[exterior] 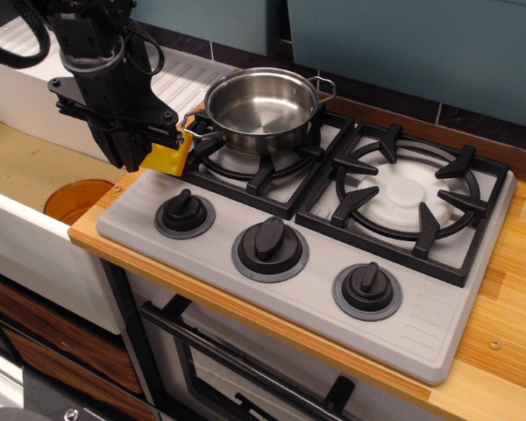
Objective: Put pot or pan on stove and put cheese in pot or pan
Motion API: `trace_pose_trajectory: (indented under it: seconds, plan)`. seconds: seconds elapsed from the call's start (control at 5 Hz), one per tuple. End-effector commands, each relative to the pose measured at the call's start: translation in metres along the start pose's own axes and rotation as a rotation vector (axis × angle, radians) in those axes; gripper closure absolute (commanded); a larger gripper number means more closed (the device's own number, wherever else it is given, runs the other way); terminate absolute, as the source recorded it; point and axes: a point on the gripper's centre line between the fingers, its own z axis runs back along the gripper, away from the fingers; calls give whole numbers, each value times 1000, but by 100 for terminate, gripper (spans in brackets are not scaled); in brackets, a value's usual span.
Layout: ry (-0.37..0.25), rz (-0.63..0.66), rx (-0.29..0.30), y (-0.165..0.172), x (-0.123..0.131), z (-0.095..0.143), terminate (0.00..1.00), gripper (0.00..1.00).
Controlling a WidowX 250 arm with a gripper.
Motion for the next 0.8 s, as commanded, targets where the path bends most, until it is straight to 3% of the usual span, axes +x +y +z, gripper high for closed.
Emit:
trace_pose_trajectory:
  seconds: [0.0,0.6]
  plan:
    - [-63,-12,14,0,15,10,0,100]
    - [-6,-34,55,12,14,40,0,100]
